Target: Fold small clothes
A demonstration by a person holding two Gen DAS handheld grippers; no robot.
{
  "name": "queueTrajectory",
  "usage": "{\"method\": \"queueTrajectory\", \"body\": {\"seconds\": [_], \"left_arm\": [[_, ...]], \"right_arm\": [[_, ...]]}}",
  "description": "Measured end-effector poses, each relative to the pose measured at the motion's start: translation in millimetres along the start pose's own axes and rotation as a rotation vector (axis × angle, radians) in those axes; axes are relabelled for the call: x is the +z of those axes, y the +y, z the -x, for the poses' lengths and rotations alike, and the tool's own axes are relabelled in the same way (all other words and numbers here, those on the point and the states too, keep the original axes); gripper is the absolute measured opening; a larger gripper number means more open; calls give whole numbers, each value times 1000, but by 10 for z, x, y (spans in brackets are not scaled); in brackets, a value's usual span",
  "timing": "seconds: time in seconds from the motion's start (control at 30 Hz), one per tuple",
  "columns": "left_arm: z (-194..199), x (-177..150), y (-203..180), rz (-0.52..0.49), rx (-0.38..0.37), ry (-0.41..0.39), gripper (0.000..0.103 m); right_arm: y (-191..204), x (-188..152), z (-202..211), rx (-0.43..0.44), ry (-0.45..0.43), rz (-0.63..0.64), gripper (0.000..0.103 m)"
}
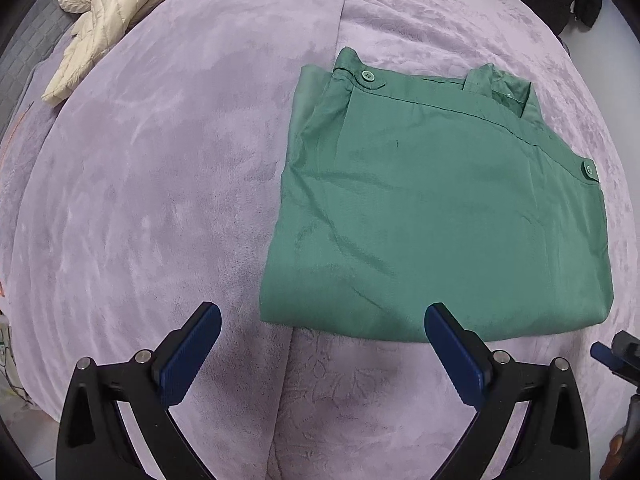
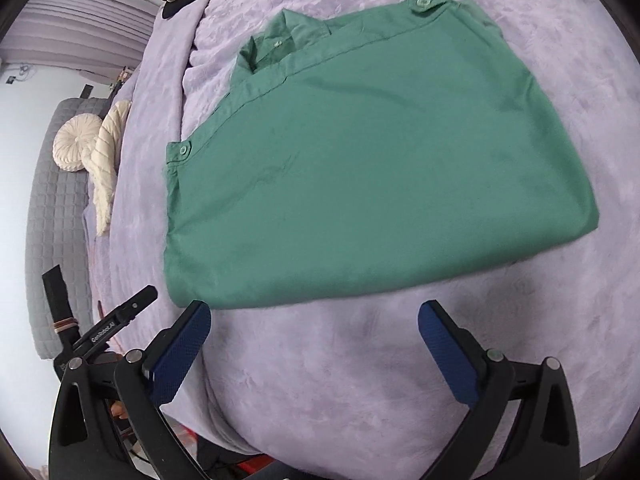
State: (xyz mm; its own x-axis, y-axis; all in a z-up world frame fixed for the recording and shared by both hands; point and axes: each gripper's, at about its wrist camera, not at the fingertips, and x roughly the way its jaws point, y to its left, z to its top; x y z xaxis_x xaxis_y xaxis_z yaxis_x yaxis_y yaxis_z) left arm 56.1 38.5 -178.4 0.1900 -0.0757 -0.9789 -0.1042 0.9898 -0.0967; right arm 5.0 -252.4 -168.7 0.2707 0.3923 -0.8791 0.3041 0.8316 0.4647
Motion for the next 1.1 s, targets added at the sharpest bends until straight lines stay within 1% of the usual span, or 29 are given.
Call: {"method": "queueTrajectory", "body": {"seconds": [0.07,0.17,0.23,0.3,0.5,0.6,0.7,0.9,1.1], "left_arm": [[-4,-27,11,-5,0,-1,102],[-10,-52,38,-11,11,-3,102],[-21,-58,74,-3,15,-2,102],[-41,-57,118,2,10,5,102],[-120,-68,204,6,5,28,102],[-168,-61,253,12,2,35,102],[-221,-38,321,13,0,38,102],[-364,3,462,24,-2,58,102],[-471,71,546,37,-5,63,102]], "right_arm": [[29,-64,-138,25,47,-16,103],[99,-156,-319,31,108,-1,103],[160,-213,-432,21,148,15,103],[199,-241,-503,17,169,24,103],[270,-307,-670,63,212,-3,103],[270,-330,-775,96,236,-50,103],[294,-347,-859,116,234,-81,103],[426,-302,-1064,152,211,-105,103],[532,-218,-1340,239,177,-178,103]]}}
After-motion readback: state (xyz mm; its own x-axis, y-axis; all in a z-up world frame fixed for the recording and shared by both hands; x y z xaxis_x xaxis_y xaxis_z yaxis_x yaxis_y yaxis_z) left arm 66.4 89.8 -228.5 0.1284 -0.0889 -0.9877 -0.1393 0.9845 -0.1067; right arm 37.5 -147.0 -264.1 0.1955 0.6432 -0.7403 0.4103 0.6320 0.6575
